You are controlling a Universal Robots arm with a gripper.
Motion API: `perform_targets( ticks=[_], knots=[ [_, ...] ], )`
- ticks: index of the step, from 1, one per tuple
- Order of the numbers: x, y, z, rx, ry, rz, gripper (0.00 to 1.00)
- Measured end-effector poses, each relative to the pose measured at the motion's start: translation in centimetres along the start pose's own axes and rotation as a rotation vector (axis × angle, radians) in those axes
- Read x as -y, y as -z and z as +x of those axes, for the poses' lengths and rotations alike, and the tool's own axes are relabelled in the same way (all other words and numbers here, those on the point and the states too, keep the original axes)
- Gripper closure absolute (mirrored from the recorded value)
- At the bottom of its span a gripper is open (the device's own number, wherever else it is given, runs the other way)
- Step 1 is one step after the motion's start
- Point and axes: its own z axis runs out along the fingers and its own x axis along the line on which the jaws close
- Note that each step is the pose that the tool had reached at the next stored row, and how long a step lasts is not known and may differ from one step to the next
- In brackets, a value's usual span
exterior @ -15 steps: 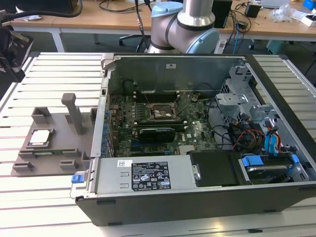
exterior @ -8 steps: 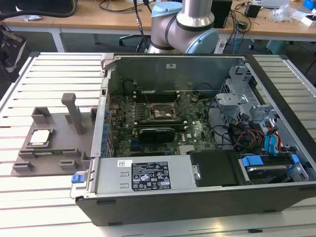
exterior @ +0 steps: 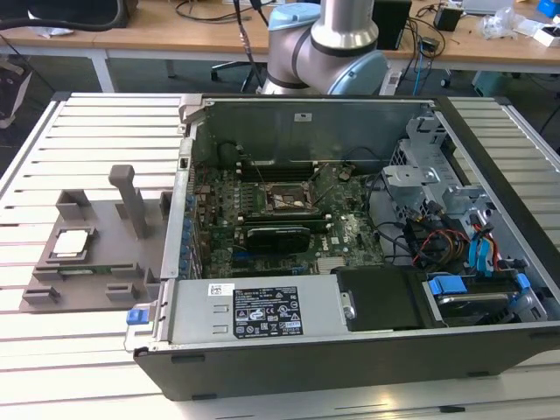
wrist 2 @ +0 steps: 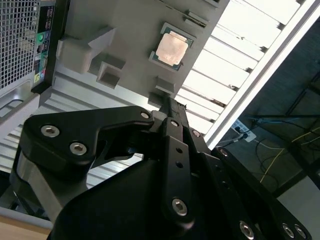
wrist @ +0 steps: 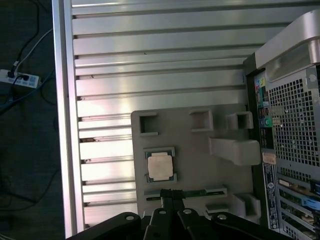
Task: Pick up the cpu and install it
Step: 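Reach for the cpu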
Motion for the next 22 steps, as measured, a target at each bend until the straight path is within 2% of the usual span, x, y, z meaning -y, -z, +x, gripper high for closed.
perform_targets(
  ticks=[17, 22],
  knots=[
    [0.20, 0.05, 2.62, 0.0000, 0.000, 0.0000, 0.90],
    [0.21, 0.05, 2.75, 0.0000, 0.000, 0.0000, 0.90]
  ],
)
